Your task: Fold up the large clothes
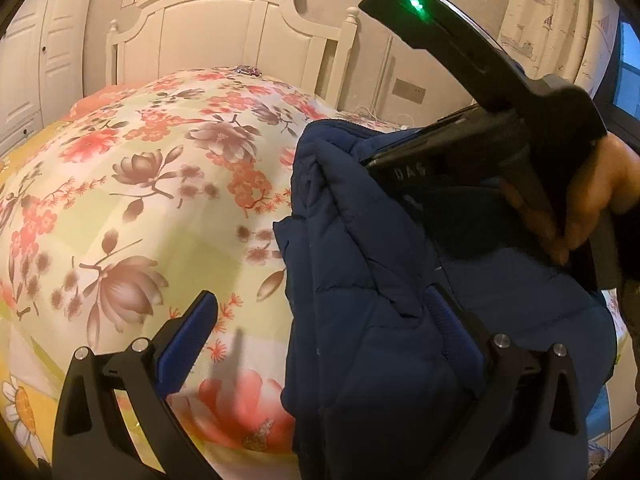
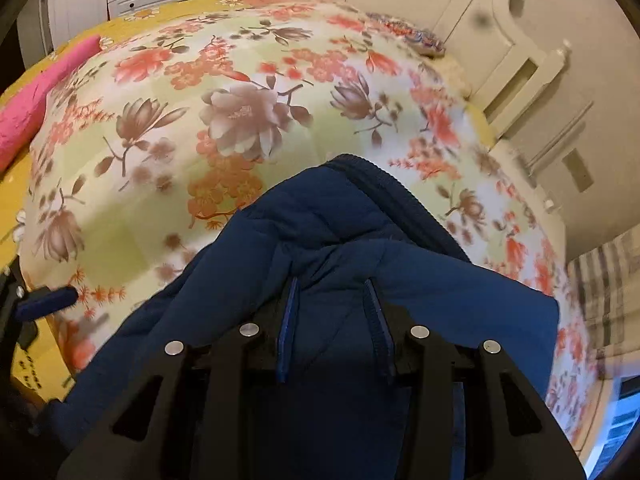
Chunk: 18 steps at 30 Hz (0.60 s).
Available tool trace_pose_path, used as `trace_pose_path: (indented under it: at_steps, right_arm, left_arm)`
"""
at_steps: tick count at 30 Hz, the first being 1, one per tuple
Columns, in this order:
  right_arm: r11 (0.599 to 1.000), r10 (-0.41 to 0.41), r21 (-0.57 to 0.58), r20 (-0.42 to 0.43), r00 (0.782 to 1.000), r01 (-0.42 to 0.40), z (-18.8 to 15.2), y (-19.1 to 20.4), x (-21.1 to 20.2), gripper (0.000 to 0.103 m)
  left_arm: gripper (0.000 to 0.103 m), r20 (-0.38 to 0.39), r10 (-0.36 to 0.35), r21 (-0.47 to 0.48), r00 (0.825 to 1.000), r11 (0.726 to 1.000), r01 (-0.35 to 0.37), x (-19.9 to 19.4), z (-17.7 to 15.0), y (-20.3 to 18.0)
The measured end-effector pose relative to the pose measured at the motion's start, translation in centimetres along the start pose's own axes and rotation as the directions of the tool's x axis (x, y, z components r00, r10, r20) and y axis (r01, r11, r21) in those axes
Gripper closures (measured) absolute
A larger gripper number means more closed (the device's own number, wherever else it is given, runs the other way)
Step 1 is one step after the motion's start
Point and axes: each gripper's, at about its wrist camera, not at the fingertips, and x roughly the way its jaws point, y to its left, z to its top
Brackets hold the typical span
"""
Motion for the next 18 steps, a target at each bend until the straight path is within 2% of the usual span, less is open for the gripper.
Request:
trace_pose_path:
  at_steps: [3,7,9,11,14,16,18]
  right_arm:
    - [1.0,0.002,0.009,0.016,1.0,-0.002,-0.2,-0.2,-1.1,0.061]
    - [0.996,0.086,0.024,0.101,0.991,-0.089,-1.1,0.5,-4.7,0.061]
    - [0.995,0.097,-0.002,0.099,0.99,-0.097,-1.9,1.5,-5.1,0.056]
    - [0.997,0.057,-0.049,0.077,0.995,-0.054,-2.5,2.5,-4.1,0.049]
    - [0.994,0.105,0.003,0.077,0.991,-0.105,-2.9,1.5,-3.8,0.049]
    - [0.992,0.116,0.037,0.103,0.988,-0.121,-3.4,0.8,-5.5,0.047]
    - [0.987,0.129,0.071,0.17,0.977,-0.143,-5.0,0.0,-7.8,0.031]
  left_arm:
    - [0.002,-0.001,-0.008,0.006,1.0,1.0,0.008,-0.1,0.0,0.0]
    - [0.002,-0.008,-0.025,-0.01,1.0,1.0,0.025,0.0,-0.1,0.1]
    - [0.002,-0.007,-0.018,-0.005,1.0,1.0,0.018,0.0,-0.1,0.0]
    - [0.002,-0.009,-0.012,-0.004,1.0,1.0,0.012,0.0,-0.1,-0.1]
    - [0.002,-0.013,-0.002,-0.002,1.0,1.0,0.002,-0.1,-0.2,-0.3]
    - [0.002,-0.019,0.001,-0.002,1.0,1.0,-0.001,-0.2,-0.1,-0.3]
    - [0.002,-0.048,-0.024,-0.025,0.999,0.999,0.022,-0.1,0.1,0.0]
